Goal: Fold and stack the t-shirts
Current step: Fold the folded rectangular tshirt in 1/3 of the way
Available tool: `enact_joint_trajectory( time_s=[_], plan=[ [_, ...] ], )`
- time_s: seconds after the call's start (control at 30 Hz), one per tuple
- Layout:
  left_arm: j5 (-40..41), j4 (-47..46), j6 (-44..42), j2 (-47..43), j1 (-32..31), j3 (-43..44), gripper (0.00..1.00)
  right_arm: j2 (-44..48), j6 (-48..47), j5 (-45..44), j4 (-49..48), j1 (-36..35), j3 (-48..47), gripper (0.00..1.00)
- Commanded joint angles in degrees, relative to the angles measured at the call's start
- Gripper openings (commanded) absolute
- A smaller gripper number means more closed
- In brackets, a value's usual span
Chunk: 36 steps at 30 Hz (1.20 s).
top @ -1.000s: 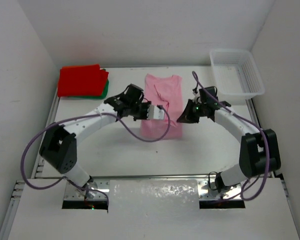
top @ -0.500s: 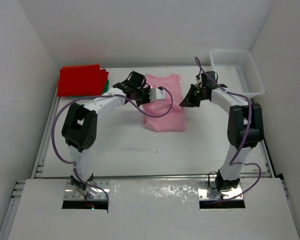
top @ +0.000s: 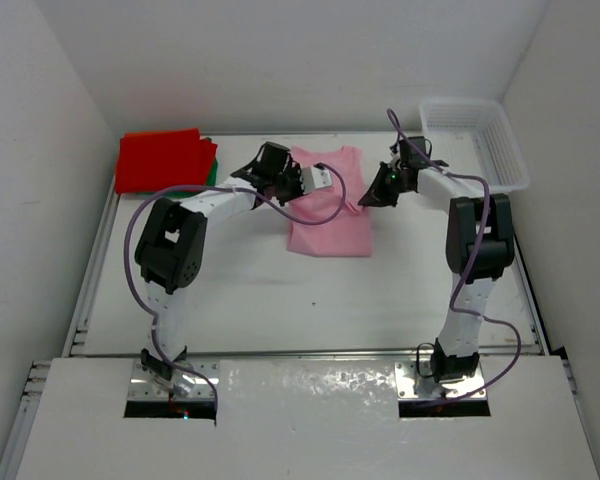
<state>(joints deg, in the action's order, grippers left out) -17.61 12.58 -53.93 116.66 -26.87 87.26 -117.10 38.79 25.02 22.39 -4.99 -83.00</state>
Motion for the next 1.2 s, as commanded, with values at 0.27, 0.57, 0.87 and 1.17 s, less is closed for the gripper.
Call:
enact_joint_trajectory(
  time_s=[0.27, 0.57, 0.87, 1.17],
  plan=[
    [9.76, -10.47, 9.72, 5.67, 0.59, 3.08, 0.48, -7.87, -0.46, -6.02, -1.92, 3.23, -10.59, 0.2],
    [6.95, 14.53, 22.99, 13.0, 5.95, 35.96, 0.58, 0.95, -15.83, -12.37, -1.62, 3.33, -12.07, 0.27],
    [-21.84, 21.48, 31.51, -6.96, 6.13, 1.67, 0.6, 3.56, -15.67, 2.58, -12.21, -3.88, -4.94, 0.34],
    [-19.05, -0.27, 44.87, -8.03, 4.99, -13.61, 0.64, -2.79, -10.32, 12.33, -14.36, -7.83, -5.45, 0.08]
  ],
)
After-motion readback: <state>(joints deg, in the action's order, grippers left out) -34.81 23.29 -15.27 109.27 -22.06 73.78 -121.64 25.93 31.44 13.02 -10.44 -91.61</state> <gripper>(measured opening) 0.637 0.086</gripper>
